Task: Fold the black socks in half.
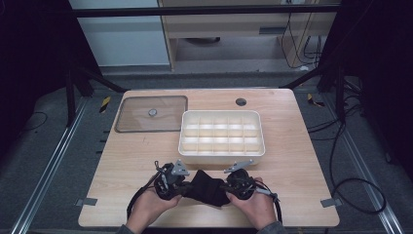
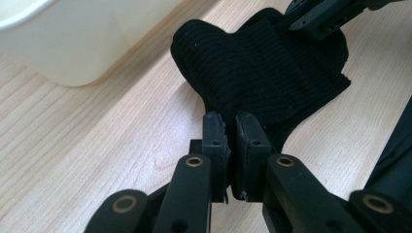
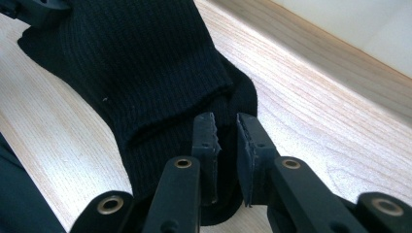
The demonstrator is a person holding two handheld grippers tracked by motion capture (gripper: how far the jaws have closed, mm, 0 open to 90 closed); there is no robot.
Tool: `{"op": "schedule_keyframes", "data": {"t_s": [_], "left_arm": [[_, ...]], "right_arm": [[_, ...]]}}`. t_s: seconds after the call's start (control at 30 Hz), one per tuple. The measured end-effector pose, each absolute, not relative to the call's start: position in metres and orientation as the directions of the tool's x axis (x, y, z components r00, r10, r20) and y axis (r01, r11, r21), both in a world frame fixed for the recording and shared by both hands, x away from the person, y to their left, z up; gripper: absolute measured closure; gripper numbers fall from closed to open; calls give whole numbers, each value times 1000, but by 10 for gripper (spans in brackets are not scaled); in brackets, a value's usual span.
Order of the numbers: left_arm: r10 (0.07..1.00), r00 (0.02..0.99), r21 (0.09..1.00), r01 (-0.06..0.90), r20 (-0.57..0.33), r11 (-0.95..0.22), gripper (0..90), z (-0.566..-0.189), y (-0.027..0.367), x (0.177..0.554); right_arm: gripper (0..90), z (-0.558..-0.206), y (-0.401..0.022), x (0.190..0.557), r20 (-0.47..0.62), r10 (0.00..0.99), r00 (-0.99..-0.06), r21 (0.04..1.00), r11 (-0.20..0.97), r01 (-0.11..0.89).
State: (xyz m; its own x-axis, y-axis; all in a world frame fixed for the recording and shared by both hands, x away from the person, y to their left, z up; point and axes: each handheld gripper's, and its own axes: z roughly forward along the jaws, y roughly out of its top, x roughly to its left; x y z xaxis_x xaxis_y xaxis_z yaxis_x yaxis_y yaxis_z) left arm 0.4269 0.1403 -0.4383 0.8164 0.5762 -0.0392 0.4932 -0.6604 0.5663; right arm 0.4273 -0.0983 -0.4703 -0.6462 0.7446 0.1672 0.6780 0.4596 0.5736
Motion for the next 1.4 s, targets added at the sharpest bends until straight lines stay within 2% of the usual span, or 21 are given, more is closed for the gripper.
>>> {"op": "schedule_keyframes", "data": {"t_s": [1.4], "left_arm": [[470,882,577,399,-31,-712,840,-430,99,421]], "right_arm": [[785,-479,-89,431,191,758,-624,582,424,694]]}}
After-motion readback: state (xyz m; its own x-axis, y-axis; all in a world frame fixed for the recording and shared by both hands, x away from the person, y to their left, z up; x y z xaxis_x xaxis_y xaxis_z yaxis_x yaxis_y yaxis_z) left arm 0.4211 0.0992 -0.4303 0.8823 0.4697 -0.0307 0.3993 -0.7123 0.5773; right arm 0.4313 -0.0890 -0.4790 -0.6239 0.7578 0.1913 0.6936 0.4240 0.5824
